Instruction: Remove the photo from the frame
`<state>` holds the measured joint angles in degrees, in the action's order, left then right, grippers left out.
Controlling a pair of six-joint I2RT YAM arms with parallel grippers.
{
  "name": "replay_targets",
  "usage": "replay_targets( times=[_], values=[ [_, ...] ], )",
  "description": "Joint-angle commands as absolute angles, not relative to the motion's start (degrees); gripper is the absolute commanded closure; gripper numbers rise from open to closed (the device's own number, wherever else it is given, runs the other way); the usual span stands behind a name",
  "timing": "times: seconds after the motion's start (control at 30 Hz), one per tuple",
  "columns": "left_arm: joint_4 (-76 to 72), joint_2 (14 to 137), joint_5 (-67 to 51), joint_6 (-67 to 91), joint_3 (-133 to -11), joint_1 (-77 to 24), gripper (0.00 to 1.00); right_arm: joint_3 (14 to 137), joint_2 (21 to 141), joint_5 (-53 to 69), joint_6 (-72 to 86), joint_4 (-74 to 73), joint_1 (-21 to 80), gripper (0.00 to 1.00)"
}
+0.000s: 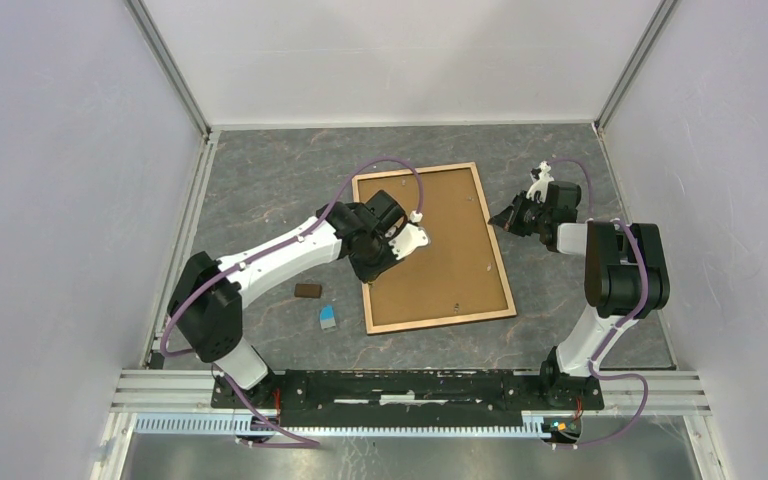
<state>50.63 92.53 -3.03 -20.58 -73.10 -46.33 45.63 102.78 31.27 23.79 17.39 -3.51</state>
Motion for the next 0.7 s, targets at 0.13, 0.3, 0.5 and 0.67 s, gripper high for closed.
replay_targets(
  times=[0.13, 0.3, 0.5, 0.67],
  values=[
    [45.31, 93.16, 3.44, -21.45, -73.76, -46.49, 0.98, 42.98, 106.31, 30.42, 21.75, 7.47, -2.51, 1.0],
    [43.8, 93.67, 5.0, -21.1, -74.96, -46.51, 0.98, 42.8, 106.43, 30.5, 21.79, 7.51, -2.56, 1.0],
    [42.19, 93.95, 5.67, -20.11, -75.74, -46.39, 0.98, 42.81, 106.54, 30.56, 21.87, 7.65, -2.59, 1.0],
    [40.38, 91.56, 4.73, -18.82, -76.38, -46.41, 0.98, 42.72, 106.23, 29.91, 21.89, 7.47, -2.56, 1.0]
  ],
)
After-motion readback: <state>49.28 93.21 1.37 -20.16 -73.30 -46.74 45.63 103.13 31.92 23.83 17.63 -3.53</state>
